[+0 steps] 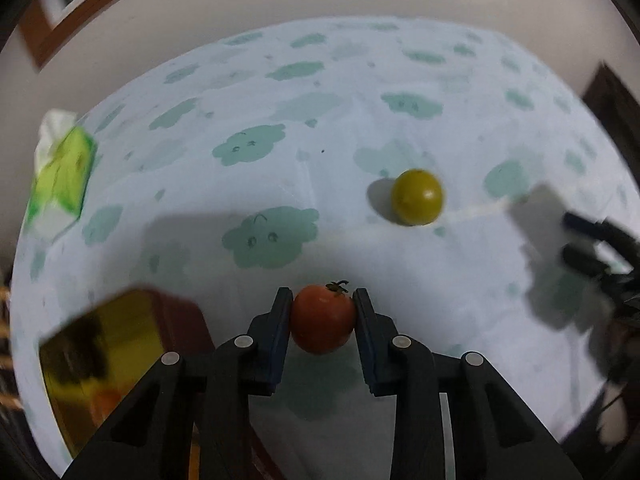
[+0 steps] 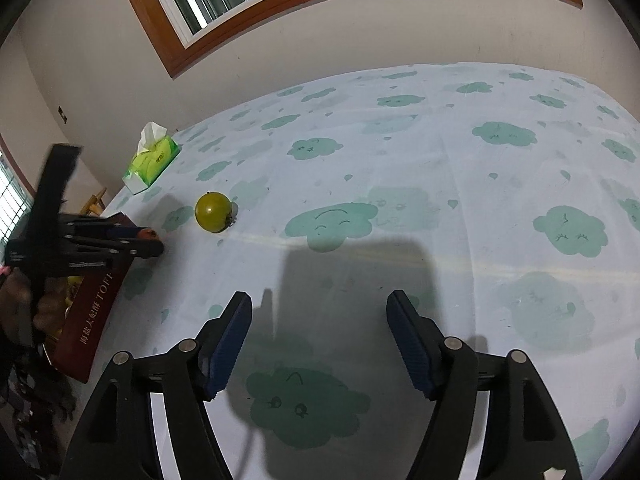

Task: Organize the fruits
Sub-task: 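Move the left gripper to the red tomato and grasp it, then carry the tomato over the tin with the left gripper while the right gripper approaches the lime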

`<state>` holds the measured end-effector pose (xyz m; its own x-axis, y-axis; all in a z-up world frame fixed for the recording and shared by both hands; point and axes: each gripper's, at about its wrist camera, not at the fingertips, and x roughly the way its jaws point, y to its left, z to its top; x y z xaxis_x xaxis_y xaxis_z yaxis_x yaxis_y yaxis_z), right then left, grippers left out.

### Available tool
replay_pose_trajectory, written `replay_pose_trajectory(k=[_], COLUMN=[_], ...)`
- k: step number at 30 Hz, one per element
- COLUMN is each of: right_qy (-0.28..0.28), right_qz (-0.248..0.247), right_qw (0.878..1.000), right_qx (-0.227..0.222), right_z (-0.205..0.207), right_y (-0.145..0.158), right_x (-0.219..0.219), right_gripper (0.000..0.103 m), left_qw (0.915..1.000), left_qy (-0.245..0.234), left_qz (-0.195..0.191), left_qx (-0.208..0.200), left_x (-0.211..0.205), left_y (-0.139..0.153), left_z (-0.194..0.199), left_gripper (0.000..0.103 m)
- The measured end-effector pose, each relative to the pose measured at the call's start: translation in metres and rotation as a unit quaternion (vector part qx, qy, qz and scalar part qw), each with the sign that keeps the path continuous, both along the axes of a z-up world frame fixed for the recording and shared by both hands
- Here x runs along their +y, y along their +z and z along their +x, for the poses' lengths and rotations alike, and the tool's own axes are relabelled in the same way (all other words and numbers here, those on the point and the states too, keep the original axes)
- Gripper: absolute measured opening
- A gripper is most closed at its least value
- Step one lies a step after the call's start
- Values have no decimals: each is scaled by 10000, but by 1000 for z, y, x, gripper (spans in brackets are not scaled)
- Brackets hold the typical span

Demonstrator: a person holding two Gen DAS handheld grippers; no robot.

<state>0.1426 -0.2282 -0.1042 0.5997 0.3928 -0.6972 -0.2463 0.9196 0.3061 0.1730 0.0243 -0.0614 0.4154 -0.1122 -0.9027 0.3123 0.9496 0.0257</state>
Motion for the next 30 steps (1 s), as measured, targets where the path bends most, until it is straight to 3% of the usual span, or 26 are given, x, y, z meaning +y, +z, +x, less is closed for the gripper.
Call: replay_pose_trajectory(k=[4, 14, 23, 30], right_qy=[6, 37, 150, 243], right_qz=[-175, -561, -1065, -1388], right_qw=[9998, 9984, 9942, 9900], right_qx=[-7, -18, -11, 4], right_z=[0, -1, -1, 0], right_y=[1, 0, -2, -4], right_x=[5, 16, 32, 42], right_gripper=[69, 73, 82, 90], left_qw=[9985, 9855, 9761, 9727], left_qy=[375, 1213, 1536, 1719], left_qz=[-233, -188, 47, 151], left_qx=[-337, -1171, -1537, -1552], left_x=[2, 35, 62, 82], left_y=[26, 64, 67, 57], left_z=[-31, -90, -122, -132], left_gripper=[32, 32, 32, 32])
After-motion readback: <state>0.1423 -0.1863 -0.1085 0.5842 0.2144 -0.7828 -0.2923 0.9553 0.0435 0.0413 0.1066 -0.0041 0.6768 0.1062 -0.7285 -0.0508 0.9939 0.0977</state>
